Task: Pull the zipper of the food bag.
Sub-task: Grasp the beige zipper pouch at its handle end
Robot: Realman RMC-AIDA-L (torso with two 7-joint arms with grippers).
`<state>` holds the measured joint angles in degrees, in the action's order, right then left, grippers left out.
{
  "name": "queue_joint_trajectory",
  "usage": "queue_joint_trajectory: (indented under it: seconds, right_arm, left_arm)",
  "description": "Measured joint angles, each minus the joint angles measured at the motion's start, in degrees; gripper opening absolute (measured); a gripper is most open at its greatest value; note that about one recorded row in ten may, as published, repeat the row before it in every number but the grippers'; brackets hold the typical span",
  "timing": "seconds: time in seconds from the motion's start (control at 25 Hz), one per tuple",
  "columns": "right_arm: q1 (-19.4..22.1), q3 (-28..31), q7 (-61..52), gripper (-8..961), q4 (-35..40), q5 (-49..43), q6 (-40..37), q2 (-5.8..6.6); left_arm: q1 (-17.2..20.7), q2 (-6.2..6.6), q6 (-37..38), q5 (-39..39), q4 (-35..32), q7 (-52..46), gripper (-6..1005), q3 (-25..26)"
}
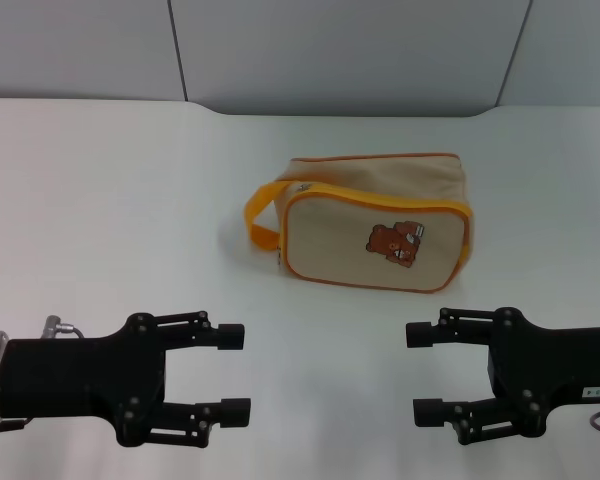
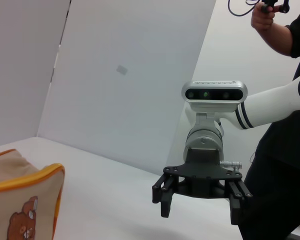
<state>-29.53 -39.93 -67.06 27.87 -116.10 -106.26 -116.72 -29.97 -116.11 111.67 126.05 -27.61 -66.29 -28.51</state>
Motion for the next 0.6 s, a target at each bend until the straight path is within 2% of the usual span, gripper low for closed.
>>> queue_joint_trajectory:
  seconds: [0.6]
  right_arm:
    - [0.06,-0.25,0.20,811,0.02,0.00,0.20,0.00]
  left_arm:
    - [0.02,-0.48,-0.68,-0.04,-0.07,1.14,810,0.34]
